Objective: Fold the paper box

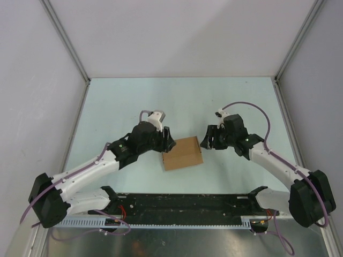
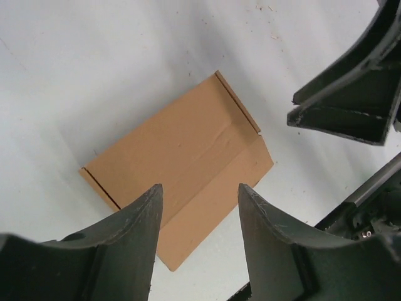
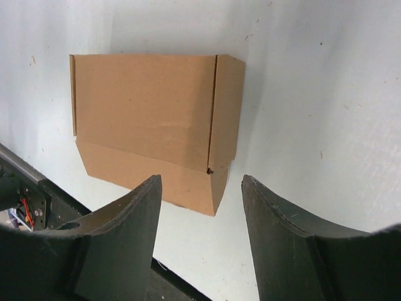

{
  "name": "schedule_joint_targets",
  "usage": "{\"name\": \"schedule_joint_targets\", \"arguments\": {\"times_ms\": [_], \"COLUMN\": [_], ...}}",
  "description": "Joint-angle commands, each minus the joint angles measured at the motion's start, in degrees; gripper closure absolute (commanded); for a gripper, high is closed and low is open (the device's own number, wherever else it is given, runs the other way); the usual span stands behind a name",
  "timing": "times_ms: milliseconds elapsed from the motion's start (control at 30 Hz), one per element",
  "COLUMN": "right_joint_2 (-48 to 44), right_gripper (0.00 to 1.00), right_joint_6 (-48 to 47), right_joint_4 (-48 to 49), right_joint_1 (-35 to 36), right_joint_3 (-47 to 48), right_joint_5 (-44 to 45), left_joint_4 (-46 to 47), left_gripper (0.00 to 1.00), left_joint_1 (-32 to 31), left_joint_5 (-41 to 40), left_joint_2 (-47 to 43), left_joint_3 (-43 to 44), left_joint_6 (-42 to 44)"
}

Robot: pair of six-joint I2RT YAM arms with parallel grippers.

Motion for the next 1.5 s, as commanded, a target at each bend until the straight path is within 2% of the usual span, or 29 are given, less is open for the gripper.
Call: {"name": "schedule_joint_targets", "arguments": {"times_ms": [0,133,267,400,600,633,867,967,1233,1467], "right_joint_2": [-3.83,-6.03,-8.41,-9.9,-12.36,-12.54,-11.84,-11.14,-7.98,-6.39], "right_gripper": [0.41,0.41,0.46,0.49,0.53,0.55,0.82,0.87,0.94,0.94], "right_joint_6": [-1.97,-0.83,3.81,5.85,8.04,8.92,10.07,10.24,10.6,11.04], "right_joint_4": [-3.36,-2.75,0.4,0.33,-0.82,-0.47,1.03,1.73,4.27,5.95], "right_joint_1": [0.11,0.11,0.55,2.48,5.82,6.09,6.61,6.88,7.14,7.5], "right_joint_3": [-1.89,-4.96,-7.96,-8.66,-9.1,-9.28,-10.51,-10.6,-10.95,-11.92], "right_joint_5": [1.31,1.05,-0.44,0.43,2.1,2.1,1.58,1.4,1.14,1.14], "left_joint_4": [-0.45,-0.45,-0.45,-0.8,-0.98,-1.07,-1.07,-0.98,-0.89,-1.07], "left_gripper": [0.44,0.42,0.44,0.48,0.48,0.48,0.49,0.5,0.51,0.51], "left_joint_1": [0.43,0.6,1.31,1.48,1.48,1.48,1.48,1.48,1.48,1.48], "left_joint_5": [1.03,-2.56,-2.92,-1.09,-0.55,-0.64,-0.55,-0.55,0.33,0.68], "left_joint_2": [4.85,7.67,12.67,19.7,26.92,27.45,30.44,30.53,31.14,31.58], "left_joint_3": [2.53,4.63,10.16,15.61,17.64,17.56,16.85,16.5,15.8,15.27], "left_joint_6": [2.37,5.17,9.73,11.94,12.74,12.82,12.91,12.83,12.47,12.47]}}
